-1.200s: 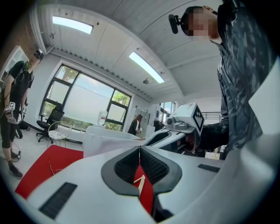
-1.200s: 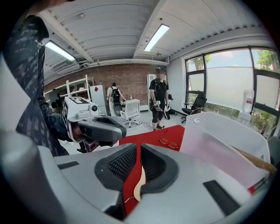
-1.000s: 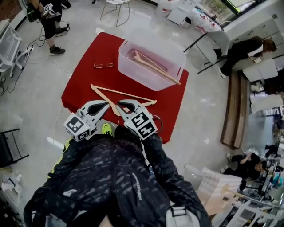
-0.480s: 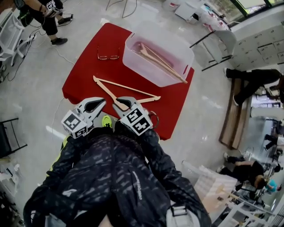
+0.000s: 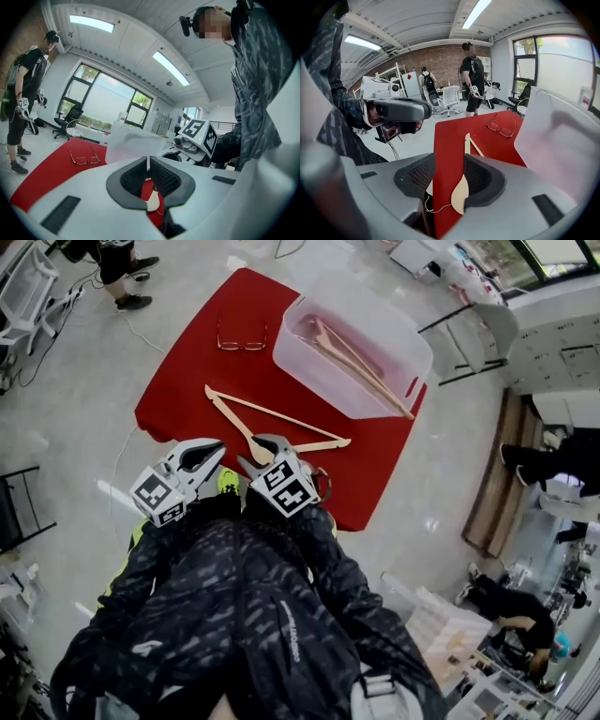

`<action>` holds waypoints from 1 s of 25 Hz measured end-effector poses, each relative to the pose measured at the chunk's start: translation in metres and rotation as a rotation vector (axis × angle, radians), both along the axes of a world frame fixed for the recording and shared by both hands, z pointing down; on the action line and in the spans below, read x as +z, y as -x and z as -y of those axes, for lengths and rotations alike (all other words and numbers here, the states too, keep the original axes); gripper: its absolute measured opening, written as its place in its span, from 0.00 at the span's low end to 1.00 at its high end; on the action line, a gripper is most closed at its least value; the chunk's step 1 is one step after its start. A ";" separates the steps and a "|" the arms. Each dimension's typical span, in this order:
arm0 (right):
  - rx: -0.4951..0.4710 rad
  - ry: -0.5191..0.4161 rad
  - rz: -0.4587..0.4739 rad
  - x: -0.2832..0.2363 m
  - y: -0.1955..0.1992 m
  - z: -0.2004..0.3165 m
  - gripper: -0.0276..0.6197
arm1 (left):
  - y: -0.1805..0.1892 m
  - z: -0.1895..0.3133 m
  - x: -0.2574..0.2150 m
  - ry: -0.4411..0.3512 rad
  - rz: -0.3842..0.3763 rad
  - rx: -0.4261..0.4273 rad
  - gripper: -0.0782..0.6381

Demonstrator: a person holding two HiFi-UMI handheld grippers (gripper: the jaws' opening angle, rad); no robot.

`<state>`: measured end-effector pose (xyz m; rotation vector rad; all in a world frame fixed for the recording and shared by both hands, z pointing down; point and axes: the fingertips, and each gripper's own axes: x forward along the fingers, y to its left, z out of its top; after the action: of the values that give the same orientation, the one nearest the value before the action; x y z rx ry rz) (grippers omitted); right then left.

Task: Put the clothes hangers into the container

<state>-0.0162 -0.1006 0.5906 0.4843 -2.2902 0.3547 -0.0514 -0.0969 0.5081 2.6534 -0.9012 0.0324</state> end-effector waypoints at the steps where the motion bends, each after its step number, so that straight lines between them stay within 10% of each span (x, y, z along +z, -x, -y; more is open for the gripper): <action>1: -0.001 0.005 -0.005 0.004 0.001 0.001 0.31 | 0.001 0.001 0.002 0.006 0.001 -0.002 0.13; 25: 0.037 0.132 -0.143 0.115 0.005 0.039 0.34 | 0.017 0.028 0.057 0.093 0.006 -0.037 0.13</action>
<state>-0.0207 -0.1391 0.7051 0.4698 -2.1065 0.4716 -0.0685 -0.1249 0.5646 2.5516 -0.9274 0.0724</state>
